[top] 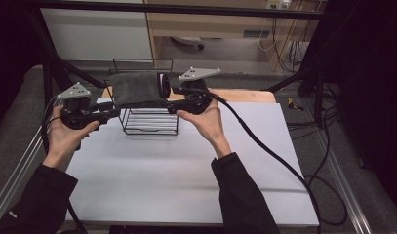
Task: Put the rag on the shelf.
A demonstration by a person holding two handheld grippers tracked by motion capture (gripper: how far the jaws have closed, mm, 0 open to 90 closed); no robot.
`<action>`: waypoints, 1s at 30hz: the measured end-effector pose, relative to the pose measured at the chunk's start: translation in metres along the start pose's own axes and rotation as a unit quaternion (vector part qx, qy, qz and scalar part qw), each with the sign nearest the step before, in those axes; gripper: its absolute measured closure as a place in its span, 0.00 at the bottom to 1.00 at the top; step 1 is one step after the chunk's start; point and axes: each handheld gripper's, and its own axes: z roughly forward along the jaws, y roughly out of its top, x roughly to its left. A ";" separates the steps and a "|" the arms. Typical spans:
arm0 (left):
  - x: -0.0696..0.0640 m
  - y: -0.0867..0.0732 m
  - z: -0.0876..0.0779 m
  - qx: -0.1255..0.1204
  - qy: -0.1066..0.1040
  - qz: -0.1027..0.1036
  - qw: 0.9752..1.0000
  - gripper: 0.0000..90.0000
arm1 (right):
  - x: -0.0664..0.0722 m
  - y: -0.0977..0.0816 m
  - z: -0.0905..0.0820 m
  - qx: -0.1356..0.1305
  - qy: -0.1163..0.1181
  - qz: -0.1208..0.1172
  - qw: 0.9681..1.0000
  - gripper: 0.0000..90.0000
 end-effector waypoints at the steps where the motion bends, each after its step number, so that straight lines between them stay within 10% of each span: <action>1: -0.001 -0.002 -0.002 0.000 0.002 0.002 1.000 0.58 | -0.001 -0.002 -0.005 0.002 -0.001 0.004 1.000 0.27; 13: -0.006 -0.037 0.006 0.008 -0.008 0.002 1.000 0.33 | -0.027 -0.056 -0.064 0.001 -0.042 0.032 0.999 0.07; 30: -0.021 -0.126 0.038 0.035 -0.026 -0.030 0.999 0.08 | -0.059 -0.185 -0.107 0.040 -0.060 0.106 0.992 0.01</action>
